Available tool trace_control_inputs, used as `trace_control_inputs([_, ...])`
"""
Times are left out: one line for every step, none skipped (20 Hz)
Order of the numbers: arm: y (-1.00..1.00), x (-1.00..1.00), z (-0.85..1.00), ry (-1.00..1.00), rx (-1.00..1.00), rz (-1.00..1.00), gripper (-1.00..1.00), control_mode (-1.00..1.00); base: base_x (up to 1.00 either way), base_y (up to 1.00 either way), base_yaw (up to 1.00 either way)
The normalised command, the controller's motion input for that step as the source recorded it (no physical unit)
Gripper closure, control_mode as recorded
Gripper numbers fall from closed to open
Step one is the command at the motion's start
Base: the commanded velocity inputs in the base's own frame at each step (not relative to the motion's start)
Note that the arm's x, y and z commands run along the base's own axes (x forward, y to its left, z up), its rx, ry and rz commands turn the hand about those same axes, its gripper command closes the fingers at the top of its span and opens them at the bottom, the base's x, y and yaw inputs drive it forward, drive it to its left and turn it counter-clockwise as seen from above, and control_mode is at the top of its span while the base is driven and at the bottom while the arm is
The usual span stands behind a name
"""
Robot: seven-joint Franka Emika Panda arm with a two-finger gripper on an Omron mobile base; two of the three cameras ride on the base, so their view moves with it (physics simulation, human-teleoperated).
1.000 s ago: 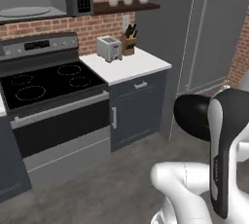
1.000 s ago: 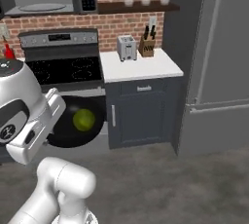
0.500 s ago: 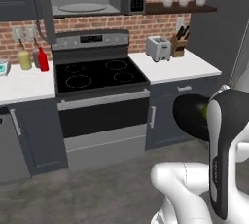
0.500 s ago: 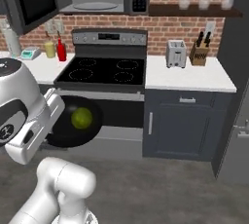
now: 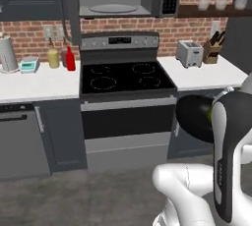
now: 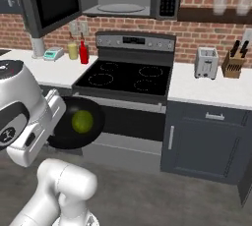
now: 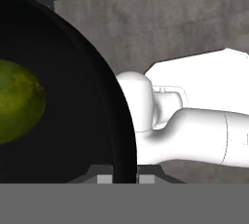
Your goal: Pick the lime from the sink and place it in the bowl. Then pick the bowl and place it in the microwave. Then close the microwave door and press the start button.
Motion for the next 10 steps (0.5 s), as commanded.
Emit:
trace_control_inputs([0.0, 0.0, 0.0, 0.0, 0.0, 0.0, 1.0, 1.0, 0.7, 0.11, 0.19])
trace_control_inputs([0.0, 0.0, 0.0, 0.0, 0.0, 0.0, 1.0, 1.0, 0.72, 0.0, 0.19])
trace_control_inputs([0.0, 0.0, 0.0, 0.0, 0.0, 0.0, 1.0, 1.0, 0.67, 0.0, 0.18])
trace_control_inputs([0.0, 0.0, 0.0, 0.0, 0.0, 0.0, 1.0, 1.0, 0.71, 0.0, 0.17])
trace_control_inputs([0.0, 0.0, 0.0, 0.0, 0.0, 0.0, 1.0, 1.0, 0.82, 0.0, 0.15])
trace_control_inputs([0.0, 0.0, 0.0, 0.0, 0.0, 0.0, 1.0, 1.0, 0.91, 0.0, 0.13])
trace_control_inputs([0.0, 0.0, 0.0, 0.0, 0.0, 0.0, 1.0, 1.0, 0.96, 0.0, 0.12])
trace_control_inputs([0.0, 0.0, 0.0, 0.0, 0.0, 0.0, 1.0, 1.0, 0.94, 0.0, 0.12])
trace_control_inputs([0.0, 0.0, 0.0, 0.0, 0.0, 0.0, 1.0, 1.0, 0.87, 0.0, 0.11])
trace_control_inputs([0.0, 0.0, 0.0, 0.0, 0.0, 0.0, 1.0, 1.0, 0.83, 0.0, 0.1])
